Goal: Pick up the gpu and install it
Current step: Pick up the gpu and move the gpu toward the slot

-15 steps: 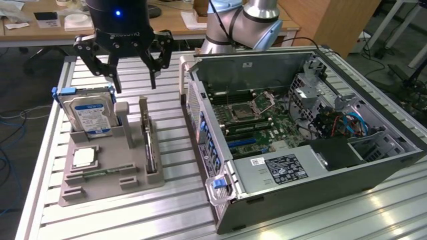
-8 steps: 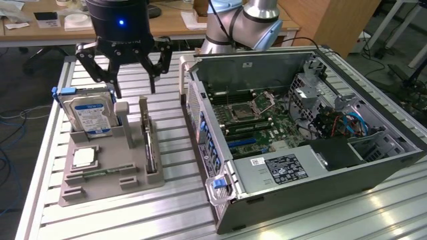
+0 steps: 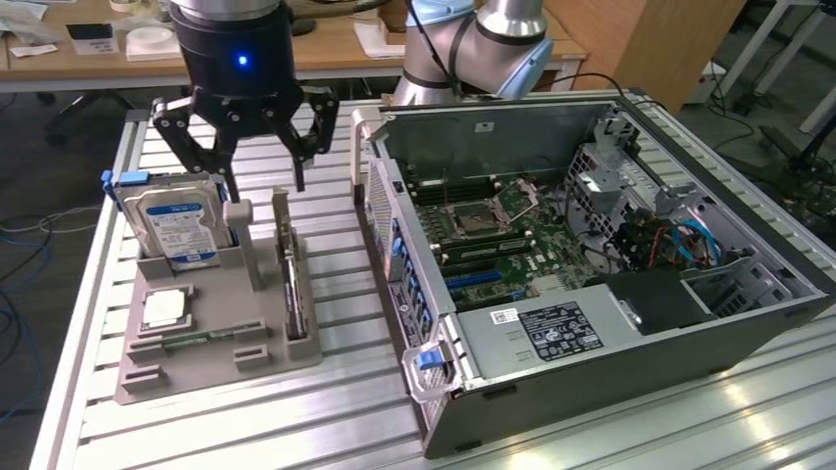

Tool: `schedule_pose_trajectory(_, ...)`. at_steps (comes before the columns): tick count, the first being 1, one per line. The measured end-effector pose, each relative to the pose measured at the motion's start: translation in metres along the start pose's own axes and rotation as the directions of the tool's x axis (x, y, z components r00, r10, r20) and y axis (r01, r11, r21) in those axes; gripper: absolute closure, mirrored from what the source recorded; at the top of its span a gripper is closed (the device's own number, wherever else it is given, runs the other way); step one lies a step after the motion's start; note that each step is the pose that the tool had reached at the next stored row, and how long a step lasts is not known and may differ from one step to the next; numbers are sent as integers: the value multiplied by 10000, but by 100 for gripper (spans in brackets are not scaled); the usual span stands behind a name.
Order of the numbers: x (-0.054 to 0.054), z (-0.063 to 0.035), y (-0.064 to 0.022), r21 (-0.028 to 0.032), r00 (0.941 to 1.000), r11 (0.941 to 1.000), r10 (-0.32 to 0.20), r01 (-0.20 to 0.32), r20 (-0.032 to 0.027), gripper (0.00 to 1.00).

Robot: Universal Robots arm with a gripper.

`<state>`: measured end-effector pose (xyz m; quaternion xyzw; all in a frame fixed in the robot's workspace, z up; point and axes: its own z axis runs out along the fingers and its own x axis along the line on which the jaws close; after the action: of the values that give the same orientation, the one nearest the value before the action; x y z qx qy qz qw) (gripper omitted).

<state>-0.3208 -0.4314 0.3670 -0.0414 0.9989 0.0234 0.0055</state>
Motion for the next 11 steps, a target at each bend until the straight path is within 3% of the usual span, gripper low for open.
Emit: schedule_pose_trajectory(11, 4, 116, -30, 16, 9999, 9999, 133, -133, 8, 35)
